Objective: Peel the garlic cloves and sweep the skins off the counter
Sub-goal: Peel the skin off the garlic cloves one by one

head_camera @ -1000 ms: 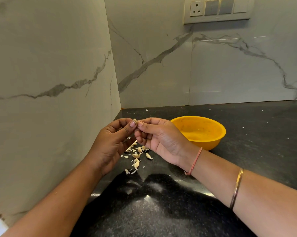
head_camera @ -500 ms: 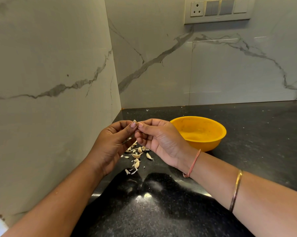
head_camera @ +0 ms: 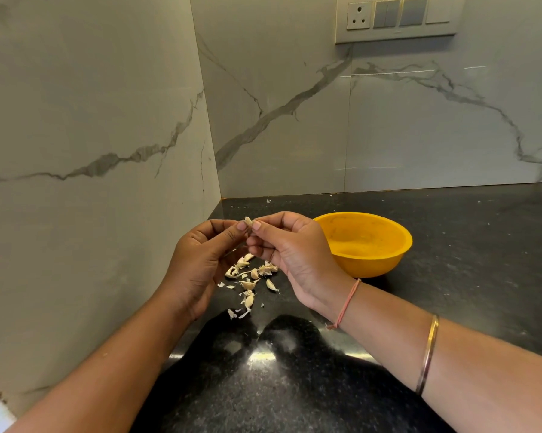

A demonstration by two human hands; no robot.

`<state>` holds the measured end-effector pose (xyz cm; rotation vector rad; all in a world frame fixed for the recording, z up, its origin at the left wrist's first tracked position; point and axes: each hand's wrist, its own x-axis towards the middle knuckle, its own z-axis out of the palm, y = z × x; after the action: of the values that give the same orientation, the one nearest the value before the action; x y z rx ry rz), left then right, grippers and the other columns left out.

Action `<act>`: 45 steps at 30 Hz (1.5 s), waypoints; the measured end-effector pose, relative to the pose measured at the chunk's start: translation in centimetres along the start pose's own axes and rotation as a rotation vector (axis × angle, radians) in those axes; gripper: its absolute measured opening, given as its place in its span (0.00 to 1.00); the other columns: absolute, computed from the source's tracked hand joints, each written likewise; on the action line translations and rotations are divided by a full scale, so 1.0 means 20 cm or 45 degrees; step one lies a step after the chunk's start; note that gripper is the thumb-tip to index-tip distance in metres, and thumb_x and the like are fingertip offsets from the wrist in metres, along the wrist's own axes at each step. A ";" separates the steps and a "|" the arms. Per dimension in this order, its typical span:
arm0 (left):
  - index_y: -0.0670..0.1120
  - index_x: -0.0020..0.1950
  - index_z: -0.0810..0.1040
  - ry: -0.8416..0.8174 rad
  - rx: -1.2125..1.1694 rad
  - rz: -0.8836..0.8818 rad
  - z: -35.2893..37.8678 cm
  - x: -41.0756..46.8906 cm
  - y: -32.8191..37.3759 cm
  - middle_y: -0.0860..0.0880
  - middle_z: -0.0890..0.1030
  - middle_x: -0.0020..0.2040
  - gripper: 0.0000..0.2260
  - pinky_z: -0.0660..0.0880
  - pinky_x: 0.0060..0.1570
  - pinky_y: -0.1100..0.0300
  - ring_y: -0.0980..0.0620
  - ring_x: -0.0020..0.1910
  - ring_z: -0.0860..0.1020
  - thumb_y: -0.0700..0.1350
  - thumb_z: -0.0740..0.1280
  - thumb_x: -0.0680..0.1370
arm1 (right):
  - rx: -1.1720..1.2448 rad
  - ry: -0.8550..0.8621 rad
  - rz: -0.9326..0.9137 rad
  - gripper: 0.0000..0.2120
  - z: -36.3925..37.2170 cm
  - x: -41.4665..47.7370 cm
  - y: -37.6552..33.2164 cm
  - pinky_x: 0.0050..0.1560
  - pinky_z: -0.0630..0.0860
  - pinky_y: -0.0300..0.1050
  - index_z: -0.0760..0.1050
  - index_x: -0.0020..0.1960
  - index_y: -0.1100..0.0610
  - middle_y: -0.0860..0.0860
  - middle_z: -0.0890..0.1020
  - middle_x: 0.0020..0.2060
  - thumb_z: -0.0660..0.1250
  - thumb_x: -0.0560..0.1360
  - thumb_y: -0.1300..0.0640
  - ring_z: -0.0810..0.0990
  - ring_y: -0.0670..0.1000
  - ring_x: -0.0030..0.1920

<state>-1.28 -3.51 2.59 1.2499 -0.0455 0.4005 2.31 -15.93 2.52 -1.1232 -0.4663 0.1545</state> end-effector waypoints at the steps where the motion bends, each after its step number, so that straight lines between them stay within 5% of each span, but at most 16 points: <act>1: 0.41 0.43 0.78 0.008 0.005 0.013 0.00 0.00 0.00 0.47 0.83 0.39 0.09 0.78 0.37 0.66 0.55 0.37 0.82 0.42 0.69 0.66 | -0.003 -0.009 -0.002 0.02 0.00 0.00 0.00 0.37 0.79 0.39 0.77 0.46 0.65 0.55 0.82 0.35 0.67 0.74 0.67 0.81 0.48 0.34; 10: 0.42 0.43 0.76 0.037 0.068 0.069 -0.01 0.01 -0.01 0.46 0.81 0.39 0.09 0.79 0.39 0.65 0.55 0.36 0.81 0.43 0.70 0.65 | -0.388 -0.037 -0.193 0.05 0.00 -0.01 0.01 0.44 0.82 0.45 0.77 0.44 0.60 0.55 0.82 0.37 0.68 0.73 0.68 0.82 0.48 0.38; 17: 0.44 0.43 0.74 0.041 0.109 0.063 -0.01 0.01 -0.01 0.47 0.80 0.37 0.09 0.78 0.38 0.66 0.56 0.36 0.81 0.43 0.70 0.65 | -0.392 -0.130 -0.135 0.12 -0.01 0.00 0.00 0.44 0.81 0.43 0.77 0.54 0.58 0.52 0.80 0.38 0.66 0.74 0.69 0.80 0.47 0.41; 26: 0.45 0.46 0.73 0.051 0.111 0.067 -0.01 0.01 -0.01 0.47 0.81 0.38 0.07 0.79 0.38 0.65 0.55 0.37 0.81 0.38 0.68 0.72 | -0.500 -0.164 -0.190 0.09 -0.02 0.01 0.01 0.46 0.81 0.46 0.78 0.51 0.57 0.57 0.82 0.45 0.66 0.74 0.67 0.83 0.50 0.45; 32: 0.46 0.47 0.73 0.064 0.244 0.114 -0.01 0.01 -0.01 0.46 0.80 0.39 0.05 0.79 0.47 0.58 0.52 0.40 0.81 0.38 0.68 0.74 | -0.310 -0.165 -0.133 0.06 -0.03 0.01 0.00 0.43 0.81 0.41 0.77 0.49 0.64 0.57 0.81 0.41 0.65 0.74 0.70 0.82 0.48 0.40; 45: 0.51 0.42 0.80 0.042 0.613 0.307 -0.01 0.00 -0.02 0.55 0.82 0.36 0.06 0.78 0.42 0.64 0.59 0.39 0.79 0.40 0.67 0.76 | -0.165 -0.107 0.001 0.07 -0.04 0.02 0.00 0.44 0.80 0.44 0.77 0.52 0.62 0.58 0.81 0.45 0.65 0.75 0.67 0.81 0.51 0.45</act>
<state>-1.15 -3.46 2.12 1.7193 -0.0752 0.6675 3.06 -16.49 2.44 -1.2471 -0.5568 0.1750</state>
